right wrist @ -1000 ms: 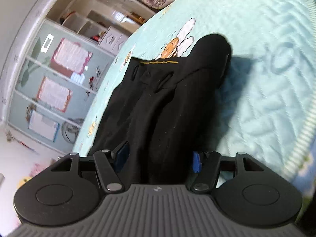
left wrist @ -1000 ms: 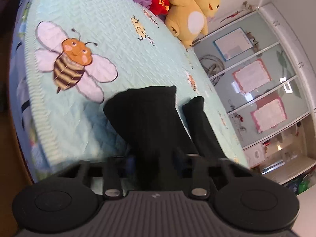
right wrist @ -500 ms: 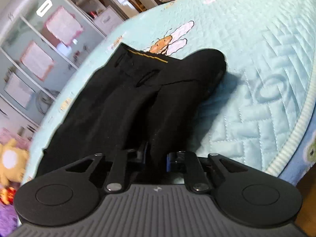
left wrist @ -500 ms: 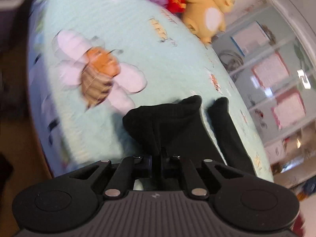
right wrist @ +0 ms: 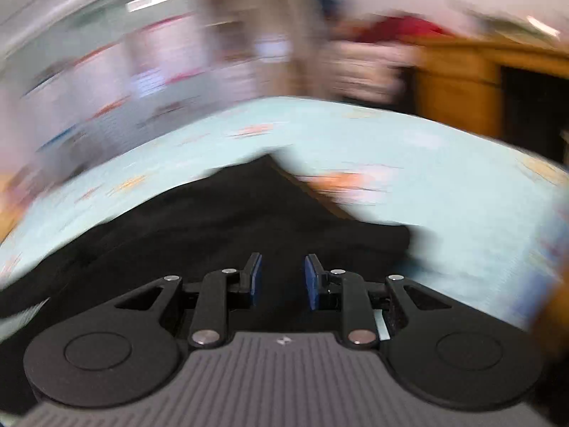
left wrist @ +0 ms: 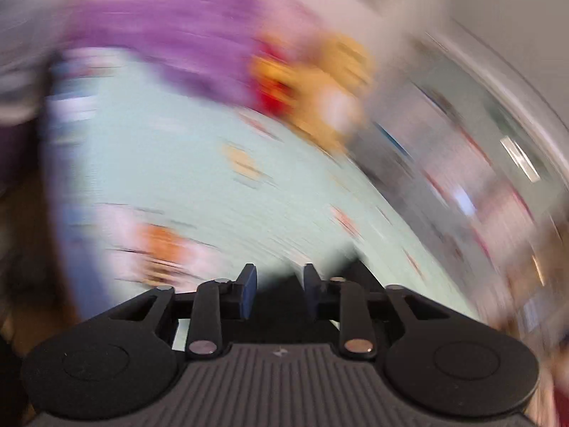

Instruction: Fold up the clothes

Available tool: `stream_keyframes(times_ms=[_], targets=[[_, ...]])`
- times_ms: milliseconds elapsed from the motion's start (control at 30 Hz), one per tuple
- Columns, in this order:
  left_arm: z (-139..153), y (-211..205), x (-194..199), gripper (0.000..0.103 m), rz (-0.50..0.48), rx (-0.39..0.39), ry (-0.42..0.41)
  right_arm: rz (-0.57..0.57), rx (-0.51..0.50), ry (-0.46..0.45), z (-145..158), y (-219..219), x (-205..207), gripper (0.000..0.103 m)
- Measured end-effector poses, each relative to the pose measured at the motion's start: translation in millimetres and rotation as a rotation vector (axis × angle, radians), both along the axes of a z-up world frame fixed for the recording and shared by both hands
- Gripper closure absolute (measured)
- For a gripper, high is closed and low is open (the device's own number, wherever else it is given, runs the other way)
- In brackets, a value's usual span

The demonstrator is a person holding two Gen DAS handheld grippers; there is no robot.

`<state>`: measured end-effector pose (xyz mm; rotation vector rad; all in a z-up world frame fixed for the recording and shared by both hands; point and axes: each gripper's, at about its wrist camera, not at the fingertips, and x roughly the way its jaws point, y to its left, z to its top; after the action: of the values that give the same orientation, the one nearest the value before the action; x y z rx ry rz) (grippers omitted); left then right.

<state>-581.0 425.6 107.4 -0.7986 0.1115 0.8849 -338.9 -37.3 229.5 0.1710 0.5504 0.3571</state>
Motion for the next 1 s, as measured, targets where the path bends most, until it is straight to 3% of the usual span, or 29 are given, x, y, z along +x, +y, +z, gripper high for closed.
stream_keyframes(times_ms=[67,133,233,300,333,367,400,433,567,633,733,800,867,900,933,1000], targets=[[4.2,-10.9,48.2,0.060,-0.188,0.012,0.042,0.219,0.016,0.032,-1.4,52.4,3.5,0.076],[-0.8,-20.9,97.1,0.060,-0.348,0.008,0.074,0.335,0.033,0.056,-9.2,94.1,4.5,0.076],[-19.7,-29.5,168.7,0.060,-0.523,0.009,0.128,0.467,0.044,0.073,-22.5,149.7,3.8,0.076],[-45.2,-26.2,203.2,0.059,-0.565,-0.027,0.179,0.555,0.052,0.085,-31.4,186.8,3.2,0.076],[-59.9,-18.4,211.4,0.060,-0.535,-0.064,0.210,0.587,0.048,0.112,-42.1,199.3,2.7,0.076],[-74.7,-10.6,219.5,0.068,-0.506,-0.102,0.242,0.610,0.024,0.183,-61.2,204.8,2.9,0.077],[-86.6,-4.5,222.5,0.079,-0.471,-0.130,0.252,0.626,0.012,0.219,-75.8,202.0,-1.4,0.081],[-93.5,-1.8,215.8,0.097,-0.426,-0.142,0.225,0.631,0.024,0.196,-83.8,192.0,-11.6,0.083],[-111.8,8.8,190.0,0.097,-0.361,-0.220,0.083,0.721,-0.034,0.183,-71.0,168.8,-29.8,0.083],[-113.8,9.8,184.8,0.097,-0.330,-0.245,0.047,0.733,-0.006,0.217,-55.3,169.1,-20.7,0.083],[-111.3,8.4,181.6,0.096,-0.312,-0.248,0.048,0.688,0.080,0.141,-35.6,181.6,5.0,0.082],[-108.6,7.0,180.3,0.096,-0.305,-0.244,0.058,0.618,0.160,0.134,-38.8,187.6,37.2,0.076],[-105.9,5.5,179.0,0.096,-0.297,-0.240,0.069,0.526,0.199,0.274,-67.7,188.8,69.0,0.075],[-104.2,6.1,177.8,0.096,-0.292,-0.239,0.076,0.474,0.212,0.369,-86.5,188.6,84.9,0.096],[-101.8,9.2,175.7,0.097,-0.285,-0.242,0.086,0.445,0.223,0.421,-95.2,185.7,91.9,0.103],[-91.4,6.5,172.5,0.097,-0.271,-0.220,0.106,0.433,0.244,0.438,-91.8,174.8,88.2,0.103]])
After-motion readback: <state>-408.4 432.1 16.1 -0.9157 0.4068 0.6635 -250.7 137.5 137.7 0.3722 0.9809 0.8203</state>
